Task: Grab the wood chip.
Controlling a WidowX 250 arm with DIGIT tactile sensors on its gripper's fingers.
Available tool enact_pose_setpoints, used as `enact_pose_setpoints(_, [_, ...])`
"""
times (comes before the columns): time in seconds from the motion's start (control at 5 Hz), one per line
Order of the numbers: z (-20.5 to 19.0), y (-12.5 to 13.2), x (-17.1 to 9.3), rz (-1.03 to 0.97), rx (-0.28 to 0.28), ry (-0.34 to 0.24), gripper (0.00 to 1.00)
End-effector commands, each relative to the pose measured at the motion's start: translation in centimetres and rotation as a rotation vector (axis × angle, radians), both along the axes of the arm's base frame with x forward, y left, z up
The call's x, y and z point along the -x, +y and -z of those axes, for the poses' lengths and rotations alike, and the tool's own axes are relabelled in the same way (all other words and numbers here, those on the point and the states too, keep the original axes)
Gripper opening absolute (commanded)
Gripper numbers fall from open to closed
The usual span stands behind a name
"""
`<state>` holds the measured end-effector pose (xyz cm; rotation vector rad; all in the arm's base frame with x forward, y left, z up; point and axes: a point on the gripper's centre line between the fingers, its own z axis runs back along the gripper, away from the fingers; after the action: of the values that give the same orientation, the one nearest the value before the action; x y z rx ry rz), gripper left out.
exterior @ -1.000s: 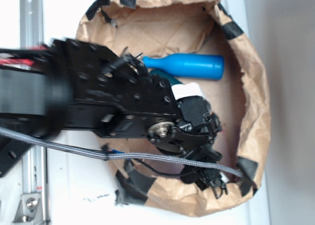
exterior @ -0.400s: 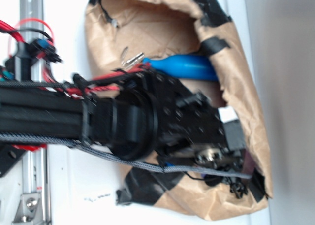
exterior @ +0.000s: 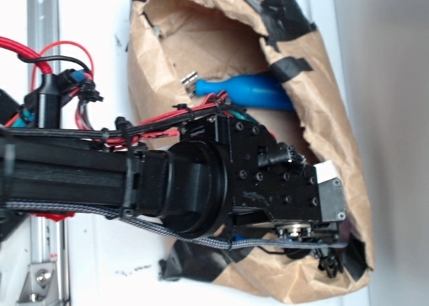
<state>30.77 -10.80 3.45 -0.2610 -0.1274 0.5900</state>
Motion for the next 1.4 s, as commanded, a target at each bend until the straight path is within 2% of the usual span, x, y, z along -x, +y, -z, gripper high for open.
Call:
enact_pose_setpoints(0.0, [-3.9,0.9,0.7,-0.001,0.024,-0.149,0.00])
enact_pose_setpoints(0.2, [-4.9,2.2,1.1,0.004,0.024,-0.186,0.00])
enact_pose_setpoints(0.4, [-6.5,4.9,1.3,-0.039,0.002,-0.223,0.84])
enact_pose_setpoints(0.6, [-5.6,6.2,1.0,-0.096,0.007,-0.115,1.00])
enact_pose_setpoints(0.8, [-4.3,5.4,0.6,-0.048,0.063,0.071,1.00])
enact_pose_setpoints(1.0, [-3.3,3.5,0.0,0.026,0.015,0.189,1.00])
enact_pose_setpoints(1.2, [-2.5,1.3,0.2,0.098,-0.001,0.191,1.00])
